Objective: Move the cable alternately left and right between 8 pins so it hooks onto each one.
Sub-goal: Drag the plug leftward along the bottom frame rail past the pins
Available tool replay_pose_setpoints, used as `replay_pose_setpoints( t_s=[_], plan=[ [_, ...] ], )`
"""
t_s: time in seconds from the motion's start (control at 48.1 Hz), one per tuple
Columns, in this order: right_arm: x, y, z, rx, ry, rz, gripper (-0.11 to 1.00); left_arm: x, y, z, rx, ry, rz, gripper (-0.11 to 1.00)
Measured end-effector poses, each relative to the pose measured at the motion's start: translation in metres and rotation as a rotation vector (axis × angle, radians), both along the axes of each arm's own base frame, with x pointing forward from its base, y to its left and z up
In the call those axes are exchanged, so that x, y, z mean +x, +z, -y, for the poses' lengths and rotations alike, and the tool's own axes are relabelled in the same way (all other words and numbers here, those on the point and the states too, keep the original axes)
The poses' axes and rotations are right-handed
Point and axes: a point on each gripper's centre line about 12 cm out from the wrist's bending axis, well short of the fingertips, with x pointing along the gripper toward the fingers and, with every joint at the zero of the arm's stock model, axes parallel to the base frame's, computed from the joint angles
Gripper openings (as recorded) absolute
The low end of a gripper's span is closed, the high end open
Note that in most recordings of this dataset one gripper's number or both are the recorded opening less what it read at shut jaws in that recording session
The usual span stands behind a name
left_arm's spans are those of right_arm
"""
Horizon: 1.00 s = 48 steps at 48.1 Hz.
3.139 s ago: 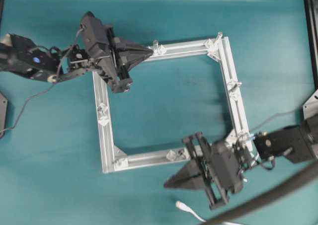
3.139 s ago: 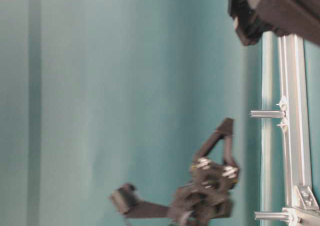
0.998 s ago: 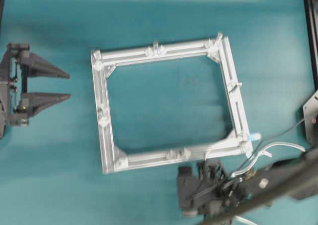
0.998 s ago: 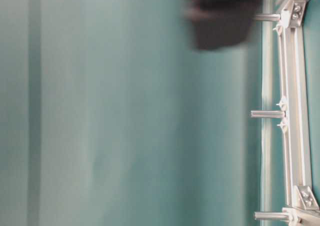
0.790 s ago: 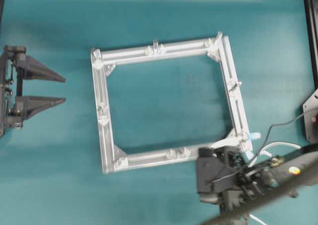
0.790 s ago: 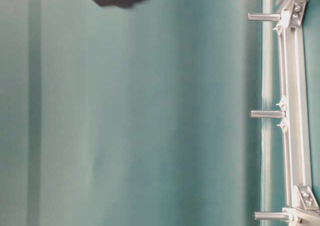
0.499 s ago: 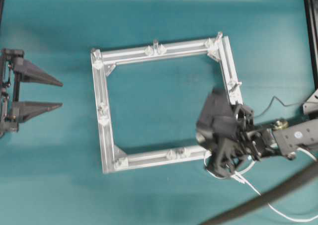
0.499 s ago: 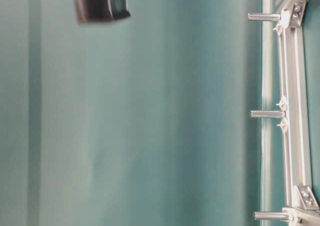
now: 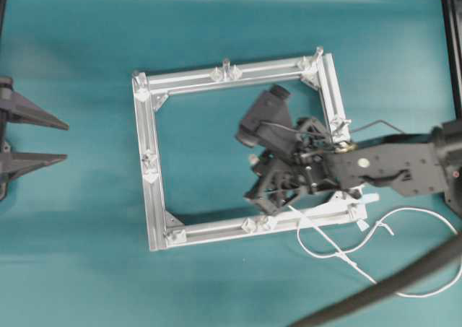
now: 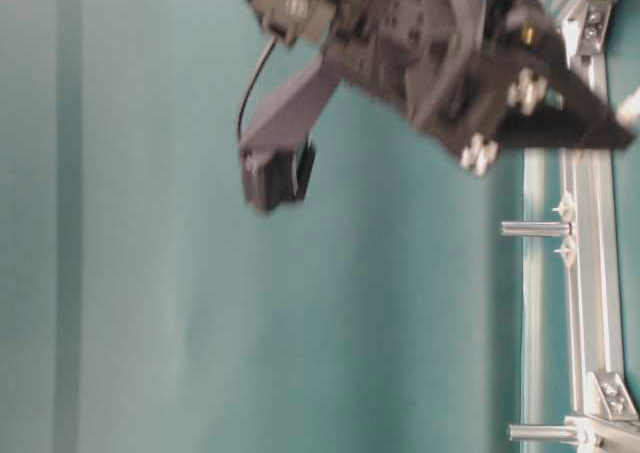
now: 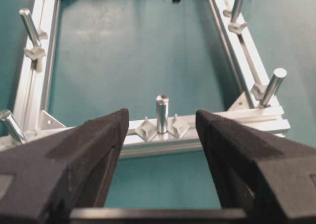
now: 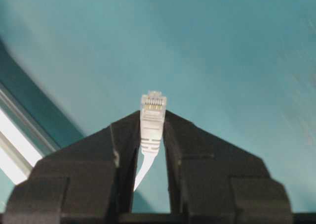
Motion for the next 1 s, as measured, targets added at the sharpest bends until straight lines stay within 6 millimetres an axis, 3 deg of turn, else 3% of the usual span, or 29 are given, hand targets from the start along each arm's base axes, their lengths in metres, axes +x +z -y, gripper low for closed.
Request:
replay_pose_setpoints(
  t_s=[0.353, 0.769, 0.998],
  plan=[
    [0.041, 0.011, -0.021, -0.045, 0.162, 0.038, 0.15, -0.011, -0.001, 0.001, 0.004, -0.002, 0.052, 0.69],
    [0.05, 0.012, -0.094, -0.006, 0.318, 0.049, 0.15, -0.012, -0.008, 0.001, 0.003, -0.002, 0.034, 0.69],
    [0.057, 0.014, -0.12, 0.017, 0.337, 0.03, 0.15, -0.012, -0.01, 0.001, 0.003, -0.002, 0.029, 0.69]
  ],
)
